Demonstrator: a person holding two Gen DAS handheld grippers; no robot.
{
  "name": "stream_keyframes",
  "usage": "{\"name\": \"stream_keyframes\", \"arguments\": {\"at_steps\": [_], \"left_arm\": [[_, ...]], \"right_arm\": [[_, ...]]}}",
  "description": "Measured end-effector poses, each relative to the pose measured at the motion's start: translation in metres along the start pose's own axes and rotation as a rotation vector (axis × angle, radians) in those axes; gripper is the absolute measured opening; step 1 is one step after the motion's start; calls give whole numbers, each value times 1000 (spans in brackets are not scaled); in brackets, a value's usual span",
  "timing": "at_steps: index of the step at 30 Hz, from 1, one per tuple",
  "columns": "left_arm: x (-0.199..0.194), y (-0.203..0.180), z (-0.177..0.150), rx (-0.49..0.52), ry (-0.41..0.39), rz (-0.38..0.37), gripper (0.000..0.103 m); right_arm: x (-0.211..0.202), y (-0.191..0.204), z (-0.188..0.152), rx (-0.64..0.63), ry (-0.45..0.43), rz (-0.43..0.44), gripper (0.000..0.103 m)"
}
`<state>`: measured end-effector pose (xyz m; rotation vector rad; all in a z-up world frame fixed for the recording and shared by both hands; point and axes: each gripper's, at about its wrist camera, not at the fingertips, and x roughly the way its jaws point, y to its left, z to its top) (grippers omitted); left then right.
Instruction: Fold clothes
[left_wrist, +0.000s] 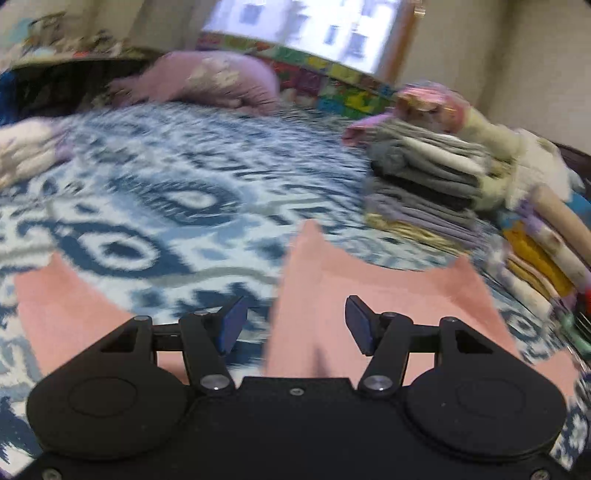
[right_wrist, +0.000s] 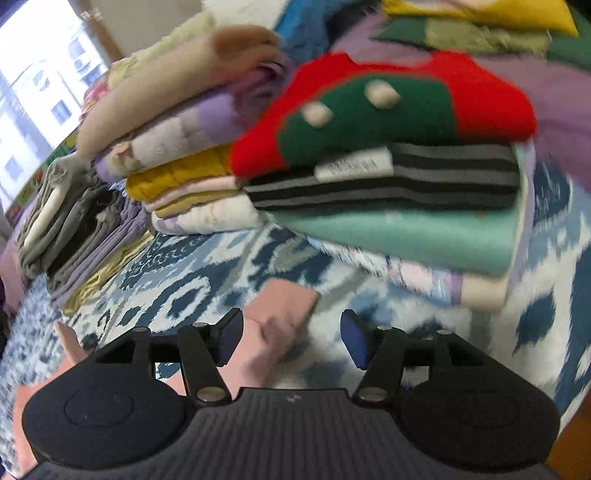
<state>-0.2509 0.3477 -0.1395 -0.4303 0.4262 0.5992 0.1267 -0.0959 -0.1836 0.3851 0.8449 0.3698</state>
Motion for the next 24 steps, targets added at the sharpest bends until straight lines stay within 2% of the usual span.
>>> {"name": "stream_keyframes", "arguments": {"at_steps": [4,6,8,11,15,18,20,24], "left_arm": [[-13,-60,-21,204,23,-141,58],[-20,-90,-32,310,33,-210,58],[-30,-125,-50,452,26,-262,58],[-43,-180,-88,704,7,-317,58],[-44,-225,-141,995,-3,-322,58],[-38,-240,-170,1131,5,-304,58],[-36,-245,-183,1202,0,-288,51],[-34,-255,-205,1401,-94,-203,47]], "right_arm": [[5,-12,-3,44,7,2,59],[7,-25,-3,132,13,58,59],[11,-36,-6,216,15,100,59],[15,-38,-12,229,3,150,60],[19,-41,-17,235,2,243,60],[22,-42,-17,225,11,300,60],[23,-39,-17,201,13,308,60],[25,-30,-18,109,10,301,60]]}}
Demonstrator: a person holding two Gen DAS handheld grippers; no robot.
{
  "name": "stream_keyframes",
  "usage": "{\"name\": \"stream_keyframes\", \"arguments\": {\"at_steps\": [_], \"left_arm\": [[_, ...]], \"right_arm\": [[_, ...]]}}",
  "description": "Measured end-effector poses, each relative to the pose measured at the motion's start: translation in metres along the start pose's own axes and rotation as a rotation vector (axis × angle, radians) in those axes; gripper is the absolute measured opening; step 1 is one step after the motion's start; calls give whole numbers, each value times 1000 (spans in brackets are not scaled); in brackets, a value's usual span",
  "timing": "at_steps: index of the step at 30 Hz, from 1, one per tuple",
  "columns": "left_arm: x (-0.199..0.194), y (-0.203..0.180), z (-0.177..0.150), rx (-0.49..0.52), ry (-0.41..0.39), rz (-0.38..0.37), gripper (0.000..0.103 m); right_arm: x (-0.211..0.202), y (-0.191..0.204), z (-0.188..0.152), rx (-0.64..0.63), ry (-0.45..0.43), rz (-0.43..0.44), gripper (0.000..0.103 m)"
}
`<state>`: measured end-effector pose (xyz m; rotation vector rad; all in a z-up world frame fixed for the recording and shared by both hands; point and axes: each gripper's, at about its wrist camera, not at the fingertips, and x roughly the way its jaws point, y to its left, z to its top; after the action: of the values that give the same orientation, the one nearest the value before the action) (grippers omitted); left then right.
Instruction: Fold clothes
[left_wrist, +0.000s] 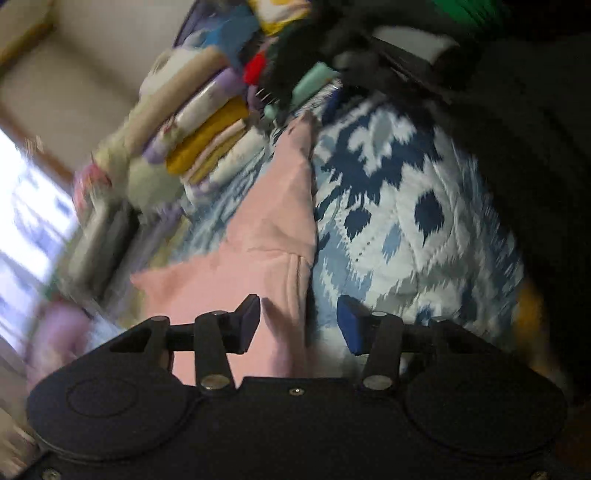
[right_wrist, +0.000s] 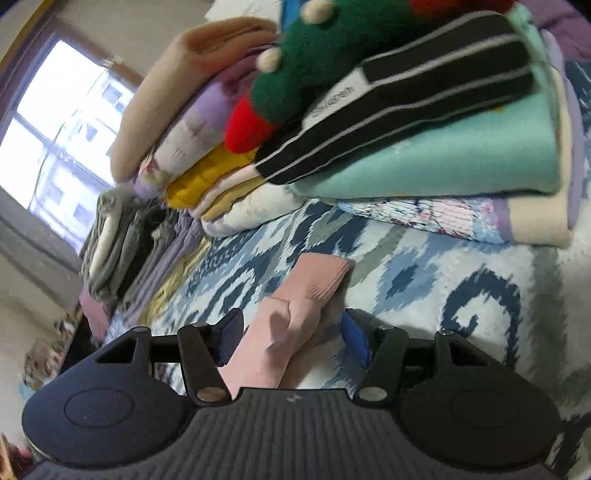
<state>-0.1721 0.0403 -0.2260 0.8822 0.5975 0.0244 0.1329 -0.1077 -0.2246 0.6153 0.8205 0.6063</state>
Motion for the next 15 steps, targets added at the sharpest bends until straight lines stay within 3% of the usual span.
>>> {"name": "stream_keyframes", "arguments": {"at_steps": [3,5,9,11,15], "left_arm": [[4,-16,4,143,-2,68,40],[12,-24,5,199,15,105,34],[29,-34,12,270,44,171,33],[33,-32,16,262,47,194,10],[21,-16,28,141,9,187,8]], "right_arm": [[2,4,-1,-57,9,-3,60],[2,4,0,-73,16,6,60],[0,-1,2,-56,23,32,60],[-2,-4,2,-43,25,44,60],[-6,-8,3,-29,24,55,60]]}}
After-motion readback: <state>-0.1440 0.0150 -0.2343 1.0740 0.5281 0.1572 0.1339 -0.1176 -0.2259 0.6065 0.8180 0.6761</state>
